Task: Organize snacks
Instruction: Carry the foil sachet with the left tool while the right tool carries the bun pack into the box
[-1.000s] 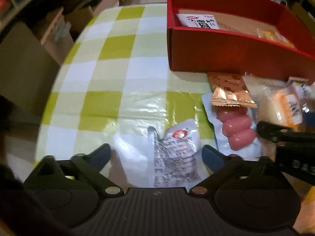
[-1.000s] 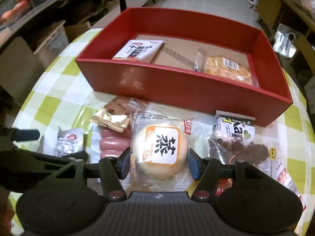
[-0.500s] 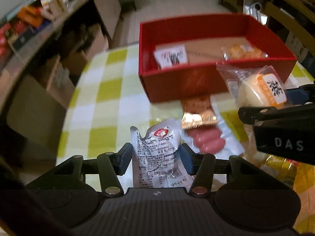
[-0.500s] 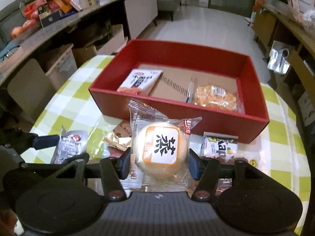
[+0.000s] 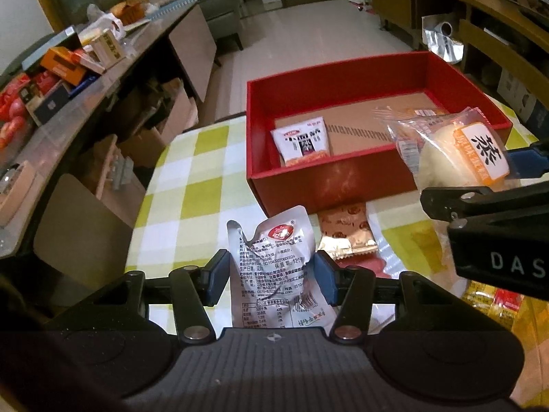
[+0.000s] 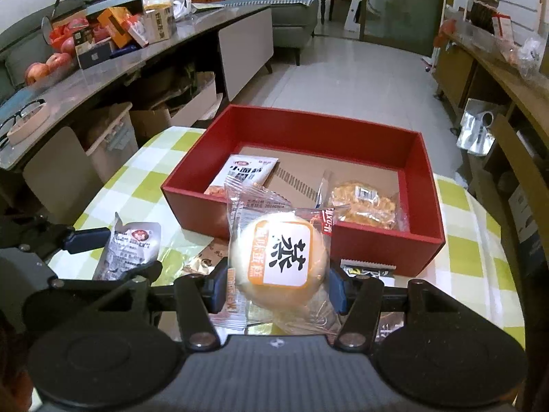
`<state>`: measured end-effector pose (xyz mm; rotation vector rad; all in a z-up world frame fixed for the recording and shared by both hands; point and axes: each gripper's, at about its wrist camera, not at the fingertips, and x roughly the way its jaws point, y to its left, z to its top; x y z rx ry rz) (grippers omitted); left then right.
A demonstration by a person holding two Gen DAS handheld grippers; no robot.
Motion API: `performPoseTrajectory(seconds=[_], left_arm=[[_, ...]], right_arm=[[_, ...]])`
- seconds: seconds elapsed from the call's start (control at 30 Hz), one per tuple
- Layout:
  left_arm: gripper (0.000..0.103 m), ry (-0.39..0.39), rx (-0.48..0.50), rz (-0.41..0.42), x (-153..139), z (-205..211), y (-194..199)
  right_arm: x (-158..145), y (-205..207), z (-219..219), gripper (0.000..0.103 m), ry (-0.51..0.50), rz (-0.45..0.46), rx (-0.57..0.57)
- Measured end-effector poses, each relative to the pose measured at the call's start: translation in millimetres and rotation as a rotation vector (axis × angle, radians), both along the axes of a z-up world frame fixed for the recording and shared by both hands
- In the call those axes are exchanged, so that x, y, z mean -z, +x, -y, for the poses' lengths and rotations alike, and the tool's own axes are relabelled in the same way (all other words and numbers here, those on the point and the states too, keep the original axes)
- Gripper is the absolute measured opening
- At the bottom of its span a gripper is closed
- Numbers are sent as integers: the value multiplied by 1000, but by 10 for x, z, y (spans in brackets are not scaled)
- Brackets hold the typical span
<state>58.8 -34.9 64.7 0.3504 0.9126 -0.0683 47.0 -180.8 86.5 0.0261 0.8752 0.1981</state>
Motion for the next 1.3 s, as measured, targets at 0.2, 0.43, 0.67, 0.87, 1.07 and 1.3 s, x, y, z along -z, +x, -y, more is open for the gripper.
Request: performPoseTrajectory(seconds=[0.2, 0.43, 0.67, 0.87, 1.07, 1.3], left_arm=[[61, 0, -2, 24, -60, 19, 32], [61, 2, 0, 39, -100, 35, 68], [61, 4, 1, 41, -98, 31, 82], [61, 4, 3, 42, -101, 42, 95], [61, 4, 3, 42, -99, 40, 95], [61, -1, -3, 49, -142, 85, 172]], right_arm=[[-67, -25, 2, 62, -6, 30, 5], [-124, -43, 47, 62, 1, 50, 16], [-151, -48, 78, 62, 4, 59, 25], [-147, -58, 63, 62, 2, 61, 28], [-153, -60, 64, 62, -1, 68, 34], [-161, -57, 91, 62, 2, 75, 41]])
